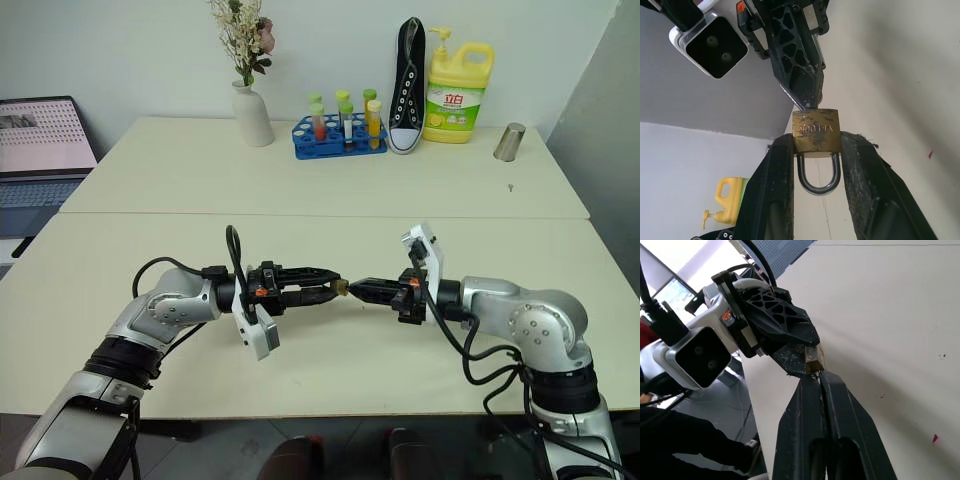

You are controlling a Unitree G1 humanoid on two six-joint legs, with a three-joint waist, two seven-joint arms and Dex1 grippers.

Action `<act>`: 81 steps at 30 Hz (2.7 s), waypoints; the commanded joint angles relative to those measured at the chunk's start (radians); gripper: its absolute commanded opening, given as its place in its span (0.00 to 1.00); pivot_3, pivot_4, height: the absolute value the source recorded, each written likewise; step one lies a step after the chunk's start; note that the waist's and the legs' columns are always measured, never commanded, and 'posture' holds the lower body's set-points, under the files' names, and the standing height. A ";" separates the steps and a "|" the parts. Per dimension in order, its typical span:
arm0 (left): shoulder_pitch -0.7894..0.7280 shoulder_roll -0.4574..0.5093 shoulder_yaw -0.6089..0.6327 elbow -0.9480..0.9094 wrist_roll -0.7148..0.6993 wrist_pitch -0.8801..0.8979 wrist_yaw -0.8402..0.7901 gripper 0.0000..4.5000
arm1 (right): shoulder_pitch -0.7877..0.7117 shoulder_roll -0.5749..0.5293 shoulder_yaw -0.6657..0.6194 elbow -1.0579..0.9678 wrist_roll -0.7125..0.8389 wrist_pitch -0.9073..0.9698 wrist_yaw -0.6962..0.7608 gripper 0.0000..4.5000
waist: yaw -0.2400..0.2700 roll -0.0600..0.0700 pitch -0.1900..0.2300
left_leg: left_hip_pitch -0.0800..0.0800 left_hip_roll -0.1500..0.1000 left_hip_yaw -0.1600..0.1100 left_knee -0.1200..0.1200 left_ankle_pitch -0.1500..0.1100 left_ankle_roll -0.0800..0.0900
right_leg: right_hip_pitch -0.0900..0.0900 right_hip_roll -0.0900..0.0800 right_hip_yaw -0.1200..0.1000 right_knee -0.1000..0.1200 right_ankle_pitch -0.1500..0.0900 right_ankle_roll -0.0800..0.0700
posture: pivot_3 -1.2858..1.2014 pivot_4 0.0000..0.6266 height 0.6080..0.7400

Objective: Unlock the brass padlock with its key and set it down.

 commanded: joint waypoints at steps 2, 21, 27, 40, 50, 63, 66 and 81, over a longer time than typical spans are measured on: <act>-0.008 0.011 0.019 -0.048 0.028 -0.008 0.037 0.21 | -0.058 0.056 -0.084 0.081 0.161 0.097 -0.129 0.00 | 0.000 0.000 0.000 | 0.000 0.000 0.000 0.000 0.000 0.000 | 0.000 0.000 0.000 0.000 0.000 0.000 | 0.52 0.24 1.00; 0.011 0.028 0.009 -0.066 0.092 -0.014 0.108 0.21 | -0.139 0.054 -0.072 0.255 0.517 0.146 -0.442 0.00 | -0.003 0.000 0.000 | -0.001 0.000 0.000 -0.001 0.000 0.000 | -0.001 -0.001 0.000 0.000 0.000 0.000 | 0.52 0.24 1.00; 0.012 0.030 0.008 -0.062 0.087 -0.005 0.112 0.21 | -0.115 0.015 -0.026 0.130 0.379 0.107 -0.337 0.09 | -0.003 0.000 0.000 | -0.001 0.000 0.000 -0.001 0.000 0.000 | -0.001 -0.001 0.000 0.000 0.000 0.000 | 0.52 0.24 1.00; 0.010 0.034 0.001 -0.060 0.083 0.008 0.125 0.21 | 0.035 -0.175 0.129 -0.133 -0.117 -0.220 0.085 0.94 | -0.001 0.000 0.000 | -0.001 0.000 0.000 -0.001 0.000 0.000 | -0.001 -0.001 -0.001 -0.001 -0.002 0.003 | 0.52 0.24 1.00; 0.002 0.024 -0.004 -0.053 0.084 0.012 0.129 0.21 | 0.017 -0.038 0.144 -0.096 -0.202 -0.255 0.061 0.94 | -0.001 0.000 0.000 | -0.001 0.000 0.000 -0.001 0.000 0.000 | -0.001 -0.001 -0.001 0.000 0.000 0.000 | 0.52 0.24 1.00; 0.017 0.026 -0.005 -0.057 0.083 0.014 0.130 0.21 | 0.003 0.007 0.141 -0.061 -0.240 -0.235 0.088 0.39 | -0.001 0.000 0.000 | -0.001 -0.001 0.000 -0.001 0.000 0.000 | -0.001 -0.001 -0.001 0.000 0.000 0.000 | 0.52 0.24 1.00; 0.018 0.025 -0.004 -0.057 0.083 0.015 0.131 0.21 | 0.000 0.001 0.146 -0.060 -0.249 -0.233 0.102 0.14 | -0.001 0.000 0.000 | -0.001 -0.001 0.000 -0.001 0.000 0.000 | -0.001 -0.001 -0.001 0.000 0.000 0.000 | 0.52 0.24 1.00; 0.041 0.043 -0.032 -0.063 0.014 0.018 0.099 0.21 | -0.019 -0.012 0.141 -0.050 -0.244 -0.217 0.167 0.03 | -0.001 0.000 0.000 | -0.001 -0.001 0.000 -0.001 0.000 0.000 | -0.001 -0.001 -0.001 0.000 0.000 0.000 | 0.52 0.24 1.00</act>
